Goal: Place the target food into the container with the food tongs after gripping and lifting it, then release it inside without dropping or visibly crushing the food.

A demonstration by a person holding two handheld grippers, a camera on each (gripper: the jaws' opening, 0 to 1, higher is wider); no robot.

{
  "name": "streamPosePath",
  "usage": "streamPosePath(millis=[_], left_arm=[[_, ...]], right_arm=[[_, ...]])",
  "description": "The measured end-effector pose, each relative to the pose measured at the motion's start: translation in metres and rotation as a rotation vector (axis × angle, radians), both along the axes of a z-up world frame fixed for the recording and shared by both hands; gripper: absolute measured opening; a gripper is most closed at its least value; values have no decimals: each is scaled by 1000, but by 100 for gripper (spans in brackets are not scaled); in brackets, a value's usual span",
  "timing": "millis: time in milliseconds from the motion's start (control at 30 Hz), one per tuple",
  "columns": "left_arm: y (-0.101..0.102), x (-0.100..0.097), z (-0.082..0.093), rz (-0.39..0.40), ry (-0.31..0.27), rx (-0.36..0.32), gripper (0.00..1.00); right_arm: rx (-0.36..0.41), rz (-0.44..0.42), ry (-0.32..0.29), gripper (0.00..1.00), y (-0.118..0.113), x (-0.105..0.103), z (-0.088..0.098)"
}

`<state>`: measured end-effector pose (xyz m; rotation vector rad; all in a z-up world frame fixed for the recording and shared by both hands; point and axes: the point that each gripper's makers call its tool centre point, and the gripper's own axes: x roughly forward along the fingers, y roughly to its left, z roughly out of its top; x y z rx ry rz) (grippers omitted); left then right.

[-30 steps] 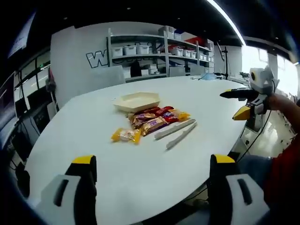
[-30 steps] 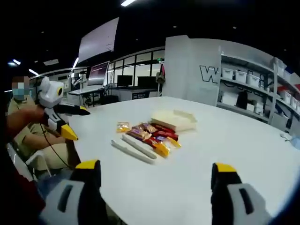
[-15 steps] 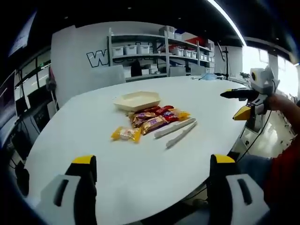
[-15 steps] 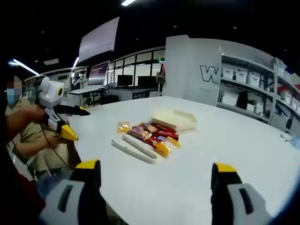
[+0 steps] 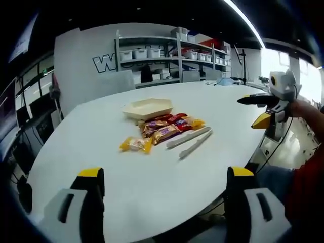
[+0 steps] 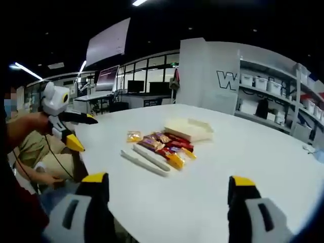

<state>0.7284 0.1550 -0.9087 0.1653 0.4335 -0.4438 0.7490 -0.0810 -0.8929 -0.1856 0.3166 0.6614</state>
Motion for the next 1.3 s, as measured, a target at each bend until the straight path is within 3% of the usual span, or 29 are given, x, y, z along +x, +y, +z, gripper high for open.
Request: streamPosePath(millis=[933,1300], left_arm=[[1,5,-5,-7,3,5,99],[-2,14,-15,-44,23,17,94]], right_arm=[[22,4,-6,96,3,6,-1],[29,40,2,89,15,16,-8]])
